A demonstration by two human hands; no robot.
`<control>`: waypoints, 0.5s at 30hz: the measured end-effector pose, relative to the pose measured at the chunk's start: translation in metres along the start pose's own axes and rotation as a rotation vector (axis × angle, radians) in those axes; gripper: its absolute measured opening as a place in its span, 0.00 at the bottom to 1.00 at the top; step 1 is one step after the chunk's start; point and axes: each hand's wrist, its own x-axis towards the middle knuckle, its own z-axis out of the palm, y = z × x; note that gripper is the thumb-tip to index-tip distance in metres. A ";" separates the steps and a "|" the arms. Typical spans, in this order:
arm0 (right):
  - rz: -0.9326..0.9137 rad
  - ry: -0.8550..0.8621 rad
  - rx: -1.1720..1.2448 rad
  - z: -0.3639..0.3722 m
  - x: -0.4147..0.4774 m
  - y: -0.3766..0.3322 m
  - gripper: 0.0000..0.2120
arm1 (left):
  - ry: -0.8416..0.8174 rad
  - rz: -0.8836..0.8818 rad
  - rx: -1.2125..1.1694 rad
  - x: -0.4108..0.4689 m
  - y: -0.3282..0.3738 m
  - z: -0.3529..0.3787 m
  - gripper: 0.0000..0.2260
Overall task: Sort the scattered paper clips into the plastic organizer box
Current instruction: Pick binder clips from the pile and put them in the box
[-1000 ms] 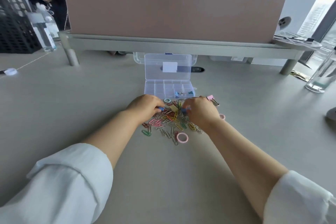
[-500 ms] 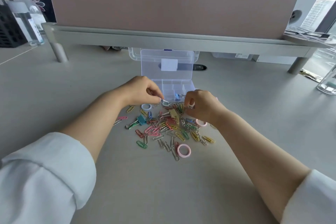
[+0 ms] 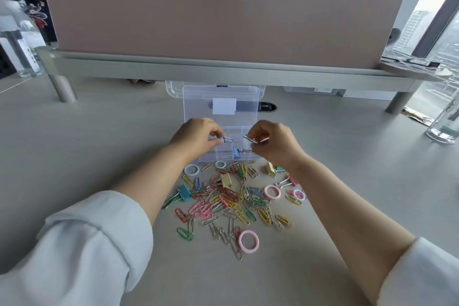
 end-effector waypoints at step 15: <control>-0.188 -0.184 -0.100 0.026 0.038 0.006 0.10 | -0.260 -0.019 0.130 -0.006 -0.010 -0.015 0.18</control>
